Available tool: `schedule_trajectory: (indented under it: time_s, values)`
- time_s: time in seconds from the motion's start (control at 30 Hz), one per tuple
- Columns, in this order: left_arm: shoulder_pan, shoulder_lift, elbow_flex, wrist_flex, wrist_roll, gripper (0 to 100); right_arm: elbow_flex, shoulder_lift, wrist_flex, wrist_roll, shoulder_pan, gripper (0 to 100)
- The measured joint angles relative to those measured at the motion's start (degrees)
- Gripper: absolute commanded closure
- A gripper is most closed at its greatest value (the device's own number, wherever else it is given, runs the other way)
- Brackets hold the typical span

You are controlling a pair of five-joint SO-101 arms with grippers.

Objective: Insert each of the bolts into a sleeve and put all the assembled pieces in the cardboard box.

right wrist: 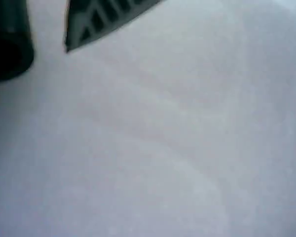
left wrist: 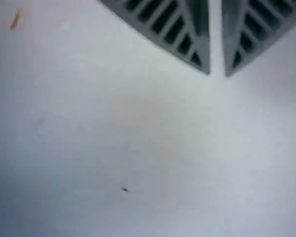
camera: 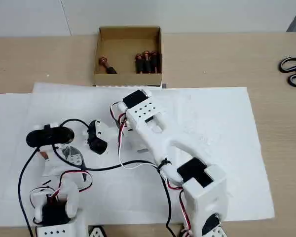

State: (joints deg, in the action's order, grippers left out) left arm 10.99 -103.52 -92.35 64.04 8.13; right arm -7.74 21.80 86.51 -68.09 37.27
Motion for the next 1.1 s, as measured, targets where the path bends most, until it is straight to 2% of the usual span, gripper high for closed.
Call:
schedule_trajectory:
  time_s: [0.2,0.7,0.87,1.1]
  values:
    - [0.0,0.0,-0.4,0.0,-0.3,99,0.0,1.4,-0.1,-0.2,-0.5,87.0]
    - [0.1,0.1,-0.4,0.0,0.0,99,-0.8,5.4,-3.4,-0.1,-1.4,87.4]
    - [0.1,0.1,-0.4,0.0,0.0,99,-0.7,5.9,-3.9,-0.1,-1.7,98.3]
    - [0.1,0.1,-0.4,0.0,0.0,99,0.2,2.4,-3.9,1.4,-1.8,98.1]
